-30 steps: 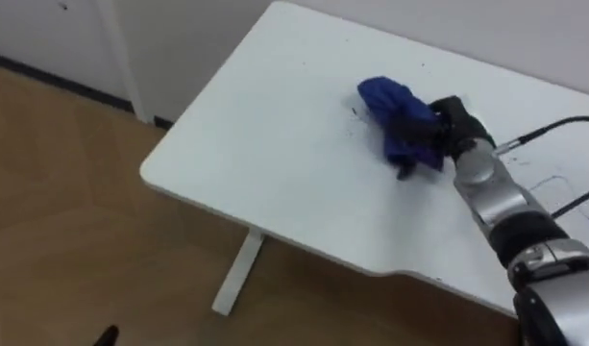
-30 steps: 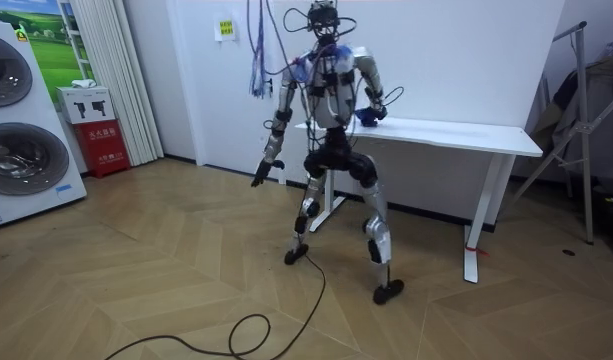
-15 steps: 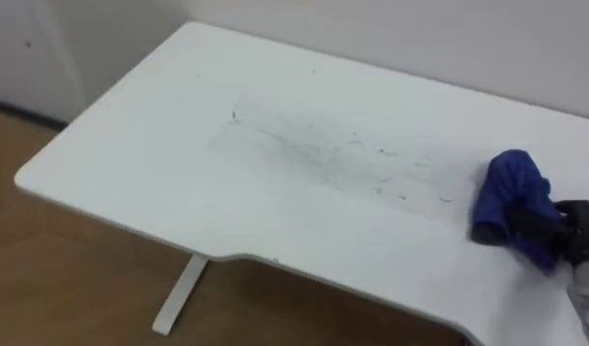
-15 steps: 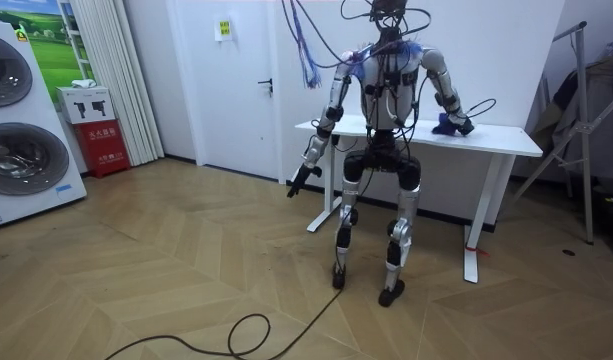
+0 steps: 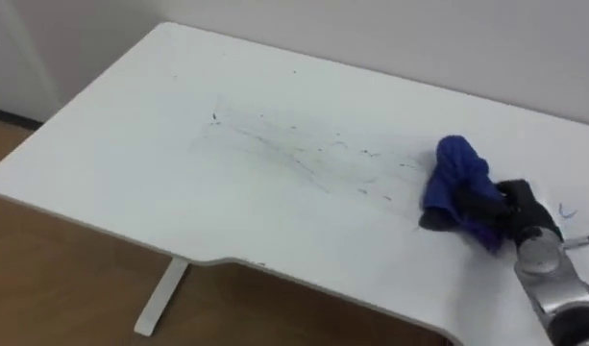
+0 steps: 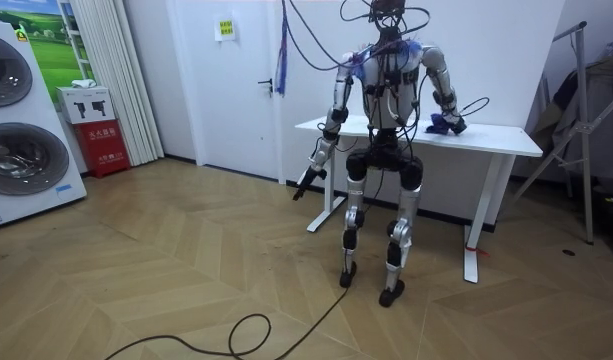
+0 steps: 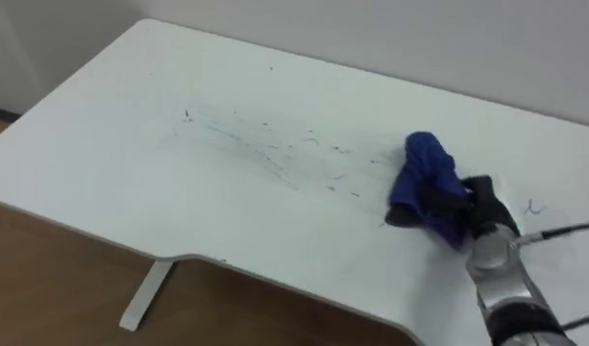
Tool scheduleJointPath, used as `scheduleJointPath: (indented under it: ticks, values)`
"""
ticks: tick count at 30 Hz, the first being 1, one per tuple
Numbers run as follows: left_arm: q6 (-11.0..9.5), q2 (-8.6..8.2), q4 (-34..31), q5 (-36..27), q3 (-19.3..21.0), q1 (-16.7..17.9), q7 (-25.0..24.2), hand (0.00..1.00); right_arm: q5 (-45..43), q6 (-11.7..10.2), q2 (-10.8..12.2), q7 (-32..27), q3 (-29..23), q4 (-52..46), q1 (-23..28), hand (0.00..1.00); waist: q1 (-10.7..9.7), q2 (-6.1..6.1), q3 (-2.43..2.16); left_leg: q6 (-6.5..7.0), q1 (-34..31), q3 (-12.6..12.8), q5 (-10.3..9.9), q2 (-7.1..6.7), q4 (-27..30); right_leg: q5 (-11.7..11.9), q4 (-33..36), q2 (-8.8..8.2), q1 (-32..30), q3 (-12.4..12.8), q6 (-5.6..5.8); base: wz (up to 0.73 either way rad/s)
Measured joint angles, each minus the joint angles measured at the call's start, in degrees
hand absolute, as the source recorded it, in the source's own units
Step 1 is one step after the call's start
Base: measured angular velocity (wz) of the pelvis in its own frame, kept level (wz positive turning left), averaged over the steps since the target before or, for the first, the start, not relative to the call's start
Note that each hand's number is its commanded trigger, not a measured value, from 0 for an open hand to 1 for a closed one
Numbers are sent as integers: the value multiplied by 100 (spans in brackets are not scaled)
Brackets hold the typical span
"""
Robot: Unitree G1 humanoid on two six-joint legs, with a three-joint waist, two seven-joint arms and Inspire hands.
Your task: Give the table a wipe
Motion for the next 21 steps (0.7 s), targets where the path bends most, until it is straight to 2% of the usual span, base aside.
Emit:
scheduleJointPath:
  ticks: [1,3,5,8,11,13,14,16,17,18,19,20,21]
  values:
    - [-7,19,-27,13,101,66,0,0,8,-43,-150,-57,-255,11,303,100,-15,25,-11,27,-17,-62,-67,-31,123,-21,-50,-10,91,-57,36,38]
    - [-14,101,-33,8,160,242,-3,0,50,-48,-376,-85,-451,21,690,100,-19,73,-38,56,-32,-82,-168,-42,252,-25,-58,-10,168,-75,73,9]
    - [21,167,-65,5,307,332,-3,0,75,-46,-495,-102,-615,24,975,100,-62,78,-51,90,22,-88,-196,-74,280,-19,-60,-34,250,-82,108,0]
    - [31,199,-204,-58,279,231,-3,0,100,67,-513,-120,-601,4,901,100,-155,111,-63,110,11,-90,-202,-96,302,14,-52,-48,259,-50,145,-5]
    - [26,166,-446,-64,81,-34,-3,0,115,521,-433,-197,-282,-41,476,100,-56,118,-63,109,34,3,-195,-52,257,59,-35,-27,185,107,120,-31]
    - [36,111,-513,-43,-204,-267,-12,0,52,981,-207,-223,356,-199,-116,100,124,124,-60,69,-30,237,-169,69,204,149,-21,40,-13,293,46,-62]
    - [31,101,-513,-25,-281,-318,-19,0,51,1079,-135,-221,596,-306,-272,100,201,119,-61,49,-36,313,-156,108,175,179,-11,65,-40,356,23,-63]
    - [29,27,-490,25,-461,-477,-134,0,-147,1253,259,39,1516,-590,-1087,100,413,98,-57,-3,-118,446,-116,192,114,220,34,115,-238,408,-25,-41]
    - [30,21,-489,41,-498,-493,-172,0,-264,1290,331,159,1755,-709,-1262,100,498,90,-53,-15,-118,458,-95,198,69,219,51,118,-278,402,-30,-10]
    - [39,16,-489,50,-517,-493,-253,0,-451,1275,532,408,2127,-766,-1660,100,678,84,-40,-35,-85,452,-67,206,3,221,34,136,-315,385,-42,15]
    - [73,15,-523,52,-519,-492,-289,0,-620,1208,733,615,2273,-759,-1964,100,838,73,-2,-49,-91,378,-53,200,9,218,23,141,-323,254,-46,29]
    - [101,15,-553,53,-518,-491,-297,0,-661,1164,777,691,2301,-760,-2068,100,939,64,18,-51,-108,302,-49,194,4,218,22,140,-310,137,-46,71]
    - [160,29,-540,60,-522,-476,-315,0,-662,1045,789,828,2340,-760,-2218,100,1072,61,57,-50,-170,76,-38,159,6,218,9,134,-258,-128,-45,102]
